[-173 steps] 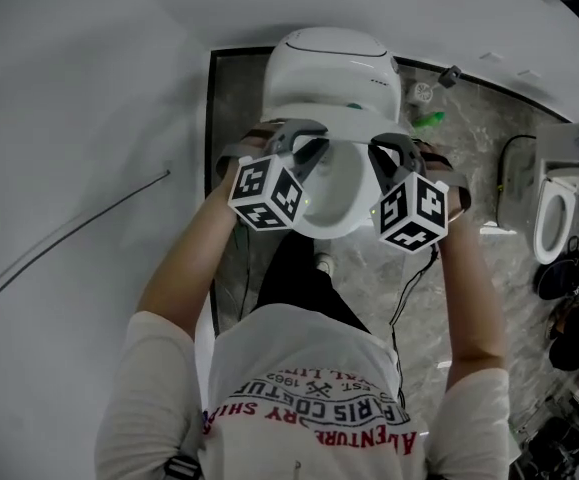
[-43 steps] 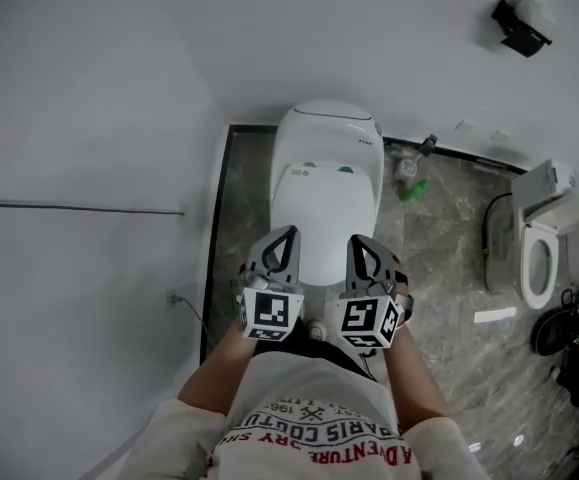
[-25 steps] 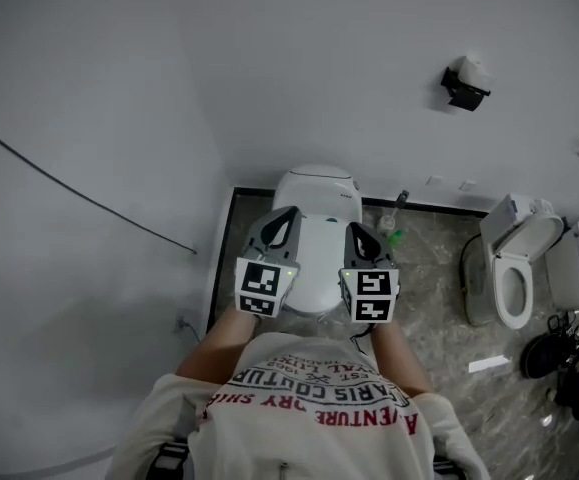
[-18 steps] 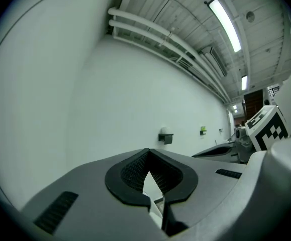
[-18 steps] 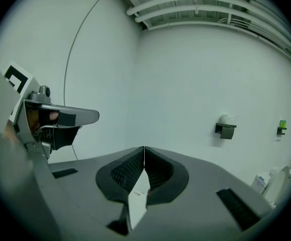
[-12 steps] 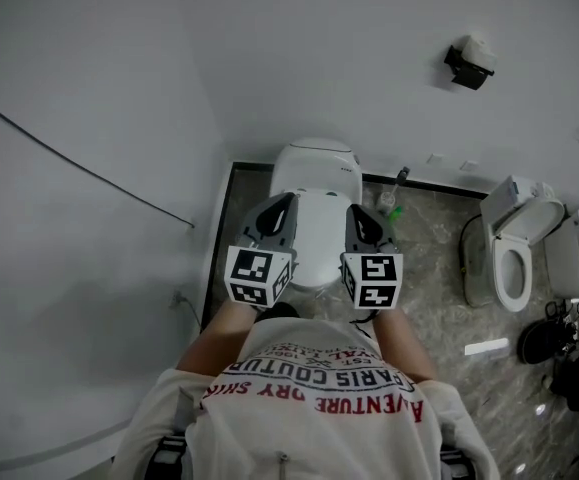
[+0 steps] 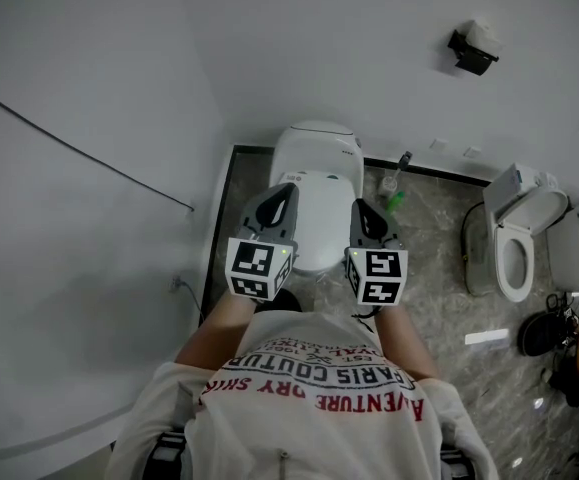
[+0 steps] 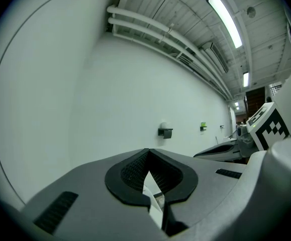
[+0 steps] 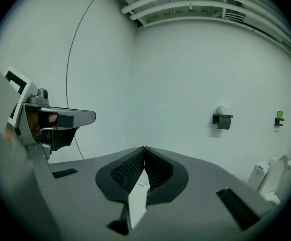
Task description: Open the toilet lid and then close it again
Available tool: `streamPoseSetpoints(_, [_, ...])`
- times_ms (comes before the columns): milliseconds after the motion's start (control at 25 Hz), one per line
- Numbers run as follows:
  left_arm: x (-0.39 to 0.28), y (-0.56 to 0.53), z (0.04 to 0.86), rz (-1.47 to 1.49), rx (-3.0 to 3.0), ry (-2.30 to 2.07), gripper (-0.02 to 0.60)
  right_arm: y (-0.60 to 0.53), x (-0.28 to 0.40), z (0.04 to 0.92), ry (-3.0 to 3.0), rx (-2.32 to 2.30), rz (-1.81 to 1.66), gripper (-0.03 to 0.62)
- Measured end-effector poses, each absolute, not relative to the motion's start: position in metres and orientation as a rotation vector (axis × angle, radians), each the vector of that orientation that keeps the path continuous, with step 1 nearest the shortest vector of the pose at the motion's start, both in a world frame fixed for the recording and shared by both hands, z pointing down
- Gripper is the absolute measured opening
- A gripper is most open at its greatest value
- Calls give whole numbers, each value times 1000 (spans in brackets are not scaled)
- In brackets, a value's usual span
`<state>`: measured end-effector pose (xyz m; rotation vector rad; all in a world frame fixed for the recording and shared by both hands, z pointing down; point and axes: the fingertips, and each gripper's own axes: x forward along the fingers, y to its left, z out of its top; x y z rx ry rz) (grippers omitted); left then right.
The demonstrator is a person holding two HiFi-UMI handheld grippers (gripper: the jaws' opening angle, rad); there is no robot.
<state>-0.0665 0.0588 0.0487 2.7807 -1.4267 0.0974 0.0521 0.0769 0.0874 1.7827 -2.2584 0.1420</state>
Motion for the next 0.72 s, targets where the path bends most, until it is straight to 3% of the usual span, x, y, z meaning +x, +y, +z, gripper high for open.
streamPoseSetpoints(720, [-51, 61, 57, 125, 2762, -1459, 6, 80, 72, 98, -2250, 1763, 148, 15])
